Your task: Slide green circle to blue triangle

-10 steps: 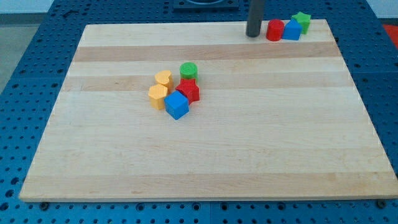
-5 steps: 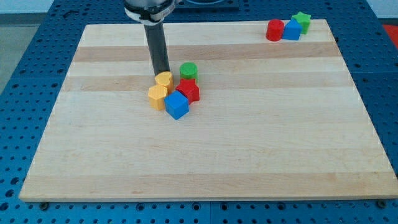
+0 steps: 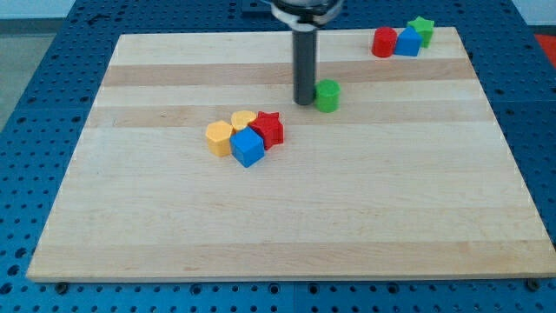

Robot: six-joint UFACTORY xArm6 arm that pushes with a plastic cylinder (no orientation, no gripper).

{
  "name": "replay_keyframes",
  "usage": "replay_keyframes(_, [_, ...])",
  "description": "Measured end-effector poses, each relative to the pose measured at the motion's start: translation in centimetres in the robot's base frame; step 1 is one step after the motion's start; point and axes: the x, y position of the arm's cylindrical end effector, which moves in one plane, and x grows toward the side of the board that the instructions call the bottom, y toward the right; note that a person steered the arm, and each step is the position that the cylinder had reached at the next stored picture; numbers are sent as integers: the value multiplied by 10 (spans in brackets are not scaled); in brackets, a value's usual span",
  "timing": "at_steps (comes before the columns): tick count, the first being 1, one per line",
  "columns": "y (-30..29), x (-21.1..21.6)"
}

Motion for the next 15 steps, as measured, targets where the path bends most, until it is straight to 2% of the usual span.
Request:
replay_keyframes(2, [40,9])
replay_keyframes(5, [141,15])
replay_keyframes(9, [155,-20])
replay_keyframes(12, [205,-40])
replay_keyframes(13, [206,-54])
replay_keyframes(15, [191,-27])
